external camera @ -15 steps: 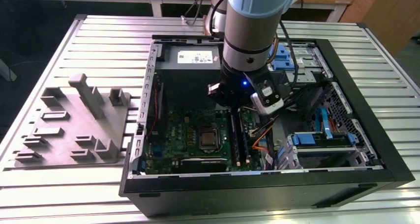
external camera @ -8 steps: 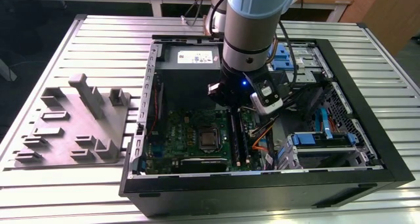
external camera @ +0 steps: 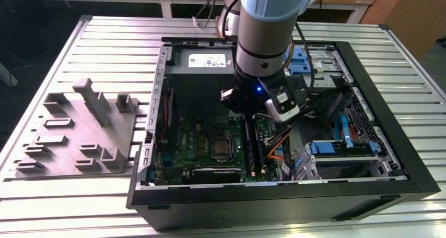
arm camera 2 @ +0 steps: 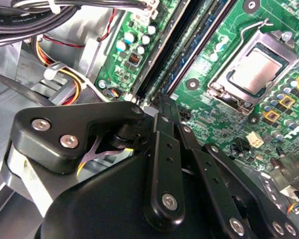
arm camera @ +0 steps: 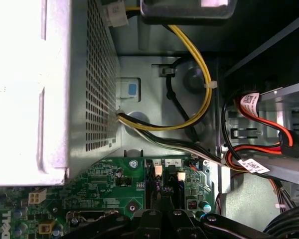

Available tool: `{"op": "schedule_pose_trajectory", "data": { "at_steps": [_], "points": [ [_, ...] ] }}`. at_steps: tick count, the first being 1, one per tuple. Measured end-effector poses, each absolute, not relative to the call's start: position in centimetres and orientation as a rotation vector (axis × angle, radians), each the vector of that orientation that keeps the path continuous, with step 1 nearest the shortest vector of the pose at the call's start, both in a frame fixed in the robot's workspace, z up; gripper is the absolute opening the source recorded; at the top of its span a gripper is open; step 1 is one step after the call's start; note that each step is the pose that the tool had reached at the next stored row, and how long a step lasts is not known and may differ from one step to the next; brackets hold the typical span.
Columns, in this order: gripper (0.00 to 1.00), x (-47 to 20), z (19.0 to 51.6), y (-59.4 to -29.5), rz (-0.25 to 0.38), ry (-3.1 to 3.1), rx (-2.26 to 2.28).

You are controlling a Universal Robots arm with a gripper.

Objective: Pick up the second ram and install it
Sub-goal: 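Press down the second ram until it locks into place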

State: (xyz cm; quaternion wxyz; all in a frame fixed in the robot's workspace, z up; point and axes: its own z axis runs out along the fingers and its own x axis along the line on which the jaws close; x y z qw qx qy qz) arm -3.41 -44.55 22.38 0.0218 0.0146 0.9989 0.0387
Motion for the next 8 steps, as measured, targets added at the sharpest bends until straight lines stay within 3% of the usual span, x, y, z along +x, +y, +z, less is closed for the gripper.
{"op": "schedule_pose_trajectory", "data": {
  "at_steps": [8],
  "points": [
    [0.10,-3.41,22.03,-44.53,0.119,3.095,0.045]
  ]
}}
